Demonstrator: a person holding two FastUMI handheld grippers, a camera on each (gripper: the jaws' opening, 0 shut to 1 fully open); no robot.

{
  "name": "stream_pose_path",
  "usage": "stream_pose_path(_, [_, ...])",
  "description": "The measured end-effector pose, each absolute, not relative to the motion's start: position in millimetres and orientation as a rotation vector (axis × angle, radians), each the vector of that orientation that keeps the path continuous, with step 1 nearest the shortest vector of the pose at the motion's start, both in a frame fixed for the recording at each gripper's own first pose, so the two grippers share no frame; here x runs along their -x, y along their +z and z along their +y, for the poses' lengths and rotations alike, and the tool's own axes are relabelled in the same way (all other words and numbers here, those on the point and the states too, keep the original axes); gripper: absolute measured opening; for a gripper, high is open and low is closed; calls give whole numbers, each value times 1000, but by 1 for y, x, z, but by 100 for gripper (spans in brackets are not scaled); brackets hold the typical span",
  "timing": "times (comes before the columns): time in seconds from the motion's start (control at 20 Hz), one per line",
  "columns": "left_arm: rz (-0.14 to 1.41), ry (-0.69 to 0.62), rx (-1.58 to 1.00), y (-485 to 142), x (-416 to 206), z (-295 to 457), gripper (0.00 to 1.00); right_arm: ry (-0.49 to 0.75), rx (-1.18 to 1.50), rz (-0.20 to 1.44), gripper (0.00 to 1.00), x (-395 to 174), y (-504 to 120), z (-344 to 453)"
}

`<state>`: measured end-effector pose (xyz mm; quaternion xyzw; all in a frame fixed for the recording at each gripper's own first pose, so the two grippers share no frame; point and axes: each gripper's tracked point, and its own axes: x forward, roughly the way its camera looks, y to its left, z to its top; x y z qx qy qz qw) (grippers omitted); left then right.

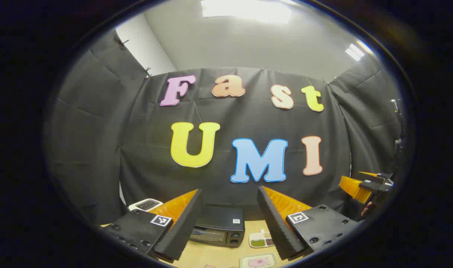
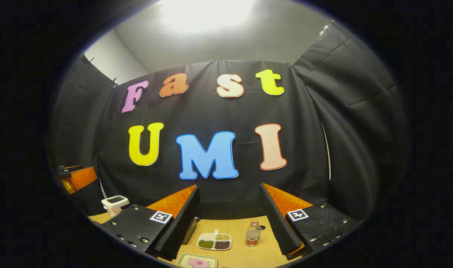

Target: Open the electric oven with the left hand, put the food in, and close the electric oven.

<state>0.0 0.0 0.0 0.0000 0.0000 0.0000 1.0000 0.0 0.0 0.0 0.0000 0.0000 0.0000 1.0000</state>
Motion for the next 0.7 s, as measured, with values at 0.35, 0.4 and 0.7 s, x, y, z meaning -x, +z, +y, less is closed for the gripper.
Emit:
stream_pose_path(0.35, [-3,5,-8,3,-9,-4,97,7,3,-13,97,-6,4,0])
stream_pose_path(0.4, [-7,6,-8,3,-8,-3,97,6,6,-10,96,-7,3,-1])
stream_pose_path(0.7, [-9,10,-15,3,-3,-1,97,21,-1,17,96,-6,-1,-3])
